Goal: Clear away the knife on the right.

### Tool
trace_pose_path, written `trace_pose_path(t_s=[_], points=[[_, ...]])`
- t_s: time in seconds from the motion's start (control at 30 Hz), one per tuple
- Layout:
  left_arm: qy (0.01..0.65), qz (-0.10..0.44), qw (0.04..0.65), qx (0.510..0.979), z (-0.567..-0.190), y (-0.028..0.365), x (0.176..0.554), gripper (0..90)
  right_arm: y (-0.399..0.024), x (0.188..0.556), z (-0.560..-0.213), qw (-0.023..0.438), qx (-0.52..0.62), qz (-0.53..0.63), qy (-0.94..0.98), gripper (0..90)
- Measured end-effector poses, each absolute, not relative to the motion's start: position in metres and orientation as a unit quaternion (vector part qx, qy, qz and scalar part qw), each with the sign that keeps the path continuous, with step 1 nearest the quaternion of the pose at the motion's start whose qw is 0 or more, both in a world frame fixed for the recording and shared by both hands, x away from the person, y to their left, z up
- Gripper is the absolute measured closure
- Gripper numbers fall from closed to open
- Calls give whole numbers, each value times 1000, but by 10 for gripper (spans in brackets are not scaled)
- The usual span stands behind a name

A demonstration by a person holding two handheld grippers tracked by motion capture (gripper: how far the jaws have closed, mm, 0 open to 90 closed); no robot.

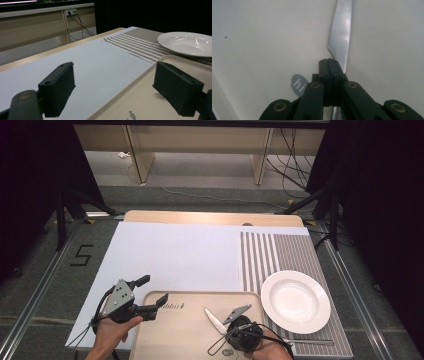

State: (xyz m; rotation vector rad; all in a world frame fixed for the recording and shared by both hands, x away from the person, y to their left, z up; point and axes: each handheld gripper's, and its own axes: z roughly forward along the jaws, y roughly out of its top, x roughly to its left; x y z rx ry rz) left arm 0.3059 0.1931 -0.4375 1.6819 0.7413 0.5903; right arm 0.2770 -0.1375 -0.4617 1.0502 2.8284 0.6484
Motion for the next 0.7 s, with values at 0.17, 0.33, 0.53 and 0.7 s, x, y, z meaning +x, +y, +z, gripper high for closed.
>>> trace_pose_path(t_s=[0.17,0.33,0.53,0.7], points=[[315,251,569,716,-437,193,306,165,-143,281,-462,37,340,204,917,900],[316,251,569,716,-437,193,306,164,-149,284,-461,45,350,197,915,900],[315,251,570,716,-437,193,305,164,-158,285,-460,46,361,188,912,900],[315,251,570,716,-437,194,305,165,-167,286,-459,47,367,182,911,900]])
